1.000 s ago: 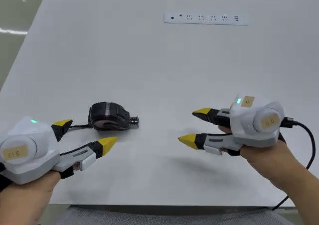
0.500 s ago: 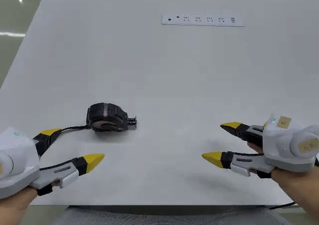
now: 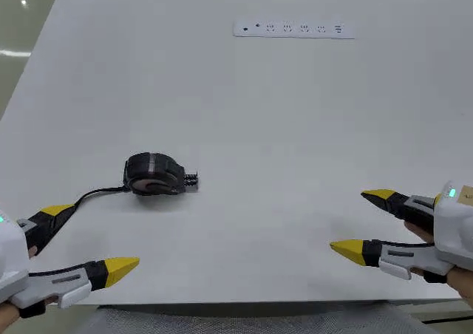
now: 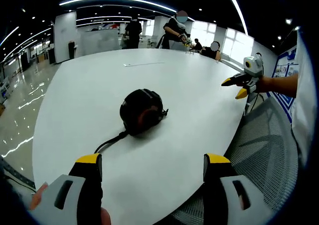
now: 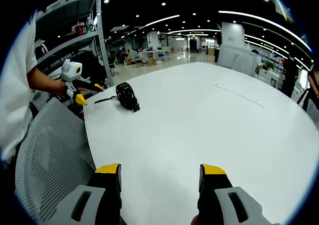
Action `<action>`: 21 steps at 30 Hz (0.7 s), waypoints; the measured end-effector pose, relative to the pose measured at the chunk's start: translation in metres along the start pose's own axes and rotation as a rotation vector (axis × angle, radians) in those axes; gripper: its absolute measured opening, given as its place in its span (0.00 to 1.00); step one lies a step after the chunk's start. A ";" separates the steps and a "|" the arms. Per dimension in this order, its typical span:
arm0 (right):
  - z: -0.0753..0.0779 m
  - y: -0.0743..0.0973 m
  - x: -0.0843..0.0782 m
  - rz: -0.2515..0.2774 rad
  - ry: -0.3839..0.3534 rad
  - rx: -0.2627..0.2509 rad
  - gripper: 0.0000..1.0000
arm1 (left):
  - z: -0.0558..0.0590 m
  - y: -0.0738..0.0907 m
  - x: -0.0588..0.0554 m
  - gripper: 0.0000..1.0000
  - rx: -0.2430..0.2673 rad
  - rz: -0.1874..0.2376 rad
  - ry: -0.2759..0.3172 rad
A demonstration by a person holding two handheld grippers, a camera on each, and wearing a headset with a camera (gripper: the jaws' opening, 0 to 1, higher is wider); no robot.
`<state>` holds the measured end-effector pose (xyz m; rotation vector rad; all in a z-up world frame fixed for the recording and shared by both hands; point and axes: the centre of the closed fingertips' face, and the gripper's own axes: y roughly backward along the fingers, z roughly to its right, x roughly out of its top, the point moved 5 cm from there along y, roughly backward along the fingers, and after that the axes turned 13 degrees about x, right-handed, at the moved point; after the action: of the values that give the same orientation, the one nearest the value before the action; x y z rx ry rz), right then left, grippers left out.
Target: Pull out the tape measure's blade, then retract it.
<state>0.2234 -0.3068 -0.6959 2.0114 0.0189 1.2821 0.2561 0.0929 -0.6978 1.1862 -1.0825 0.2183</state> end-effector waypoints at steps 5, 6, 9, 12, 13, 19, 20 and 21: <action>0.000 0.009 -0.003 -0.011 0.006 -0.012 0.66 | -0.002 0.008 0.005 0.83 -0.011 0.012 -0.015; 0.000 0.011 -0.004 -0.012 0.006 -0.015 0.67 | -0.002 0.009 0.006 0.82 -0.018 0.011 -0.020; -0.001 0.013 -0.005 -0.008 -0.002 -0.018 0.71 | -0.004 0.010 0.007 0.83 -0.019 0.015 -0.021; -0.003 0.013 -0.008 -0.014 -0.004 -0.014 0.74 | -0.005 0.010 0.009 0.84 -0.021 0.017 -0.015; -0.006 0.012 -0.007 -0.012 -0.006 -0.006 0.75 | -0.005 0.010 0.010 0.84 -0.021 0.019 -0.017; -0.009 0.010 -0.009 -0.011 -0.012 -0.005 0.74 | -0.004 0.009 0.013 0.84 -0.015 0.026 -0.028; -0.009 0.009 -0.009 -0.009 -0.014 -0.004 0.74 | -0.003 0.009 0.012 0.84 -0.020 0.023 -0.034; -0.009 0.009 -0.009 -0.009 -0.013 -0.006 0.74 | -0.006 0.009 0.013 0.86 0.019 0.036 -0.091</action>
<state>0.2085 -0.3116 -0.6950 2.0117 0.0175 1.2625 0.2602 0.0967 -0.6821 1.2039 -1.1847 0.2048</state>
